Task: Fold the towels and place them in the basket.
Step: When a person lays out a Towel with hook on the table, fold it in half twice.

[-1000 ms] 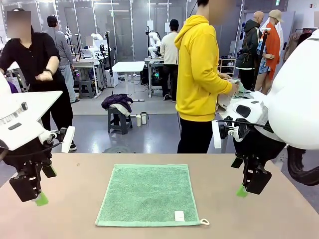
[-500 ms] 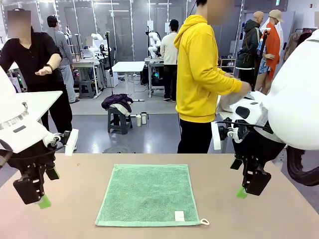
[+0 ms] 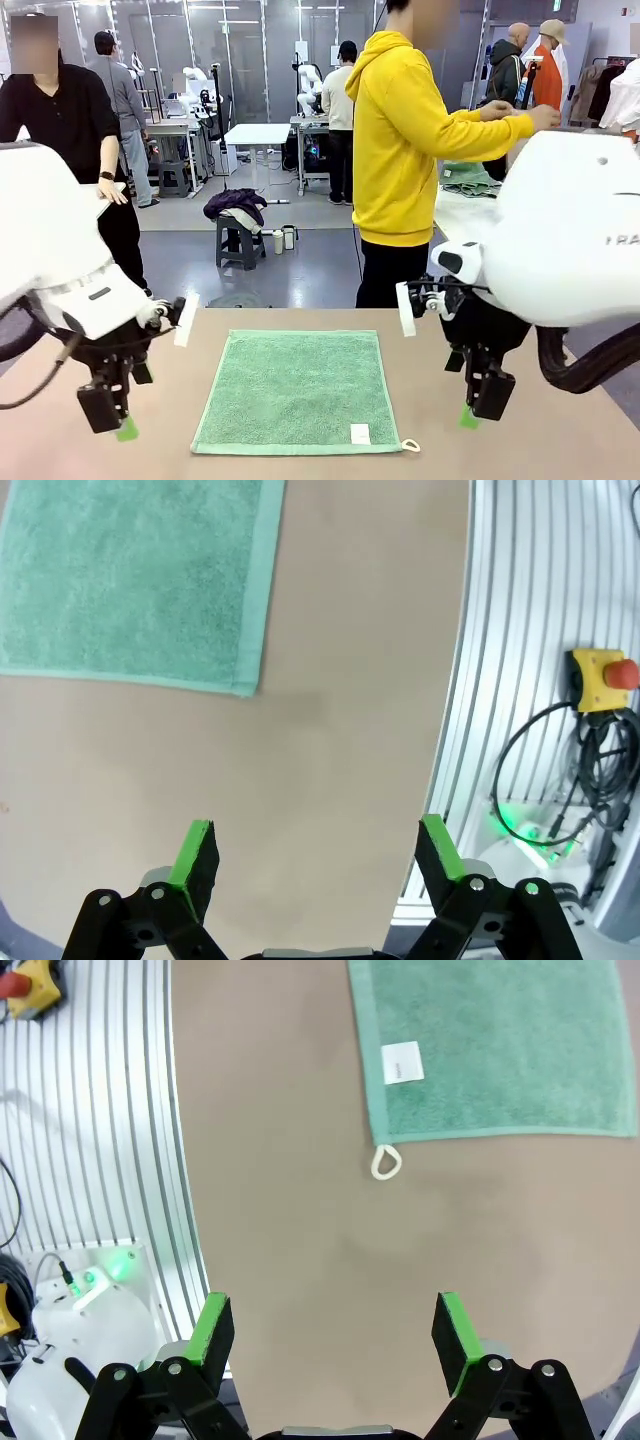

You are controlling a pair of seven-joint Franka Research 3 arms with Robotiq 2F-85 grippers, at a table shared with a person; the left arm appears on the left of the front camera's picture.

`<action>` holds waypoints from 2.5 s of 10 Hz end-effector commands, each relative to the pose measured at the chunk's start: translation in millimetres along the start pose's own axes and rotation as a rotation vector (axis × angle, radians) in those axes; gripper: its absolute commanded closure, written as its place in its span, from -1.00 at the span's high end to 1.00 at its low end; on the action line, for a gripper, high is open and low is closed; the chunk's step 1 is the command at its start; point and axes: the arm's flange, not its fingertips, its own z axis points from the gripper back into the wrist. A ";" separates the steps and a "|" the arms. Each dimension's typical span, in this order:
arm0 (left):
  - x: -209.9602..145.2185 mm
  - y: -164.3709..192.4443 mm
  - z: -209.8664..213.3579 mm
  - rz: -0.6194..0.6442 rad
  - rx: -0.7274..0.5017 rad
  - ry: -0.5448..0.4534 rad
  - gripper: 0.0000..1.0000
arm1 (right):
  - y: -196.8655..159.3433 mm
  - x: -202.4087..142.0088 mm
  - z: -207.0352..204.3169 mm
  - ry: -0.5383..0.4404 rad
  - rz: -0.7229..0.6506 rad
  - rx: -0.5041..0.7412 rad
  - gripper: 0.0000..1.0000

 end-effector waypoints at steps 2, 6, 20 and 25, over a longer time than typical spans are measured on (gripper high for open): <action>18.6 8.2 -37.6 -0.023 -0.004 0.013 1.00 | 2.8 20.9 -31.8 0.041 0.009 0.016 1.00; 32.5 13.5 -72.1 -0.058 -0.009 0.045 1.00 | 9.8 42.7 -73.9 0.086 0.040 0.028 1.00; 37.1 48.2 -130.1 -0.148 -0.062 0.016 1.00 | -23.1 68.2 -140.0 0.093 0.061 0.037 1.00; 35.1 55.3 -149.8 -0.144 -0.059 0.039 1.00 | -30.7 68.7 -157.9 0.119 0.054 0.043 1.00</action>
